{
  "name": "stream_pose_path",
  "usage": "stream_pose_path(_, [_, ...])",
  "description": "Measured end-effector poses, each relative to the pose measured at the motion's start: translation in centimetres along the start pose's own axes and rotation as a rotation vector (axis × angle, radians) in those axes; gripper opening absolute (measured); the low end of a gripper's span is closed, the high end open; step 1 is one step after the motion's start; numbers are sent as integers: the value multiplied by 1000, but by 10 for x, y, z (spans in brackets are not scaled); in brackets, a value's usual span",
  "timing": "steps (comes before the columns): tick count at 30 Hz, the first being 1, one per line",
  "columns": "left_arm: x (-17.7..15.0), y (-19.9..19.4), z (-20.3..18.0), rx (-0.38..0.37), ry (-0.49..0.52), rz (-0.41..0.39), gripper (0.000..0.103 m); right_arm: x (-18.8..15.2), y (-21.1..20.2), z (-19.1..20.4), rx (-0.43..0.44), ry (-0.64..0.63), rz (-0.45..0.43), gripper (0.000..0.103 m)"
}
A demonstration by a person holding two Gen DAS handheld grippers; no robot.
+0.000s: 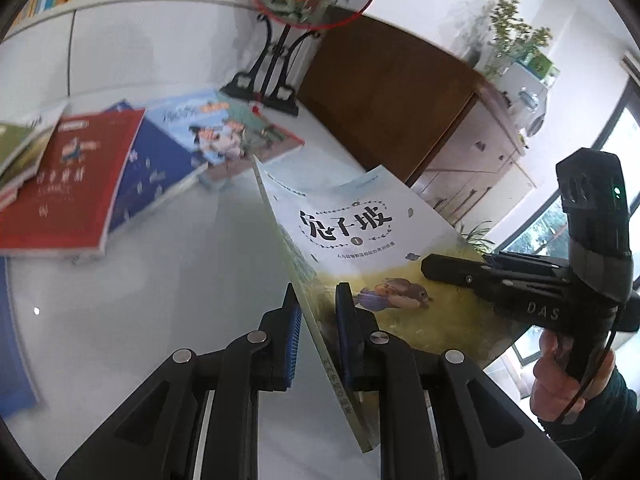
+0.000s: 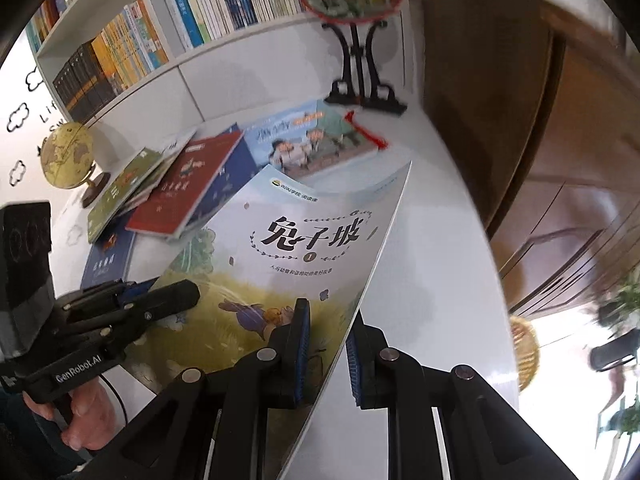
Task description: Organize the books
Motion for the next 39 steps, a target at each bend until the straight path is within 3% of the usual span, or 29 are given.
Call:
stream_pose_path(4, [-21,9,-7,28,-3,4,15,-11,15,-18,27,45,29,17])
stream_pose_path(15, [-64,26,-9,4,-71,143,20,-38,29,-39,2,69,84,19])
stream_pose_path(17, [-66,25,-5,14,-72,147,27,-40,30,-43,-12,76,85,22])
stream_pose_path(20, [-64,20,4,47,-81,135,29,-42,32,-50,-57,77,89,31])
stream_pose_path(26, [-61,12,20,68,-108,139,29,-37,12,-64,-144,82,61,31])
stream_pose_path(29, [-52,4,23,73,-83,126,29,-22,-6,-47,-131,54,11,33])
stream_pose_path(32, [-34,-9,23,70,-49,91,29,-5,-16,-12,-60,35,-37,48])
stream_pose_path(39, [9,-67,51,147,-11,-9,31,35,-25,92,133,-60,-102,49])
Point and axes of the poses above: each gripper's, at about its wrist camera, not at the fingertips, and y roughly the way its jaws point, z to its left, x to its top, the point moved 9 cm from there along y, roughly the way its jaws point, and after that the axes turned 7 degrees about -z, right-handed, at the moved point
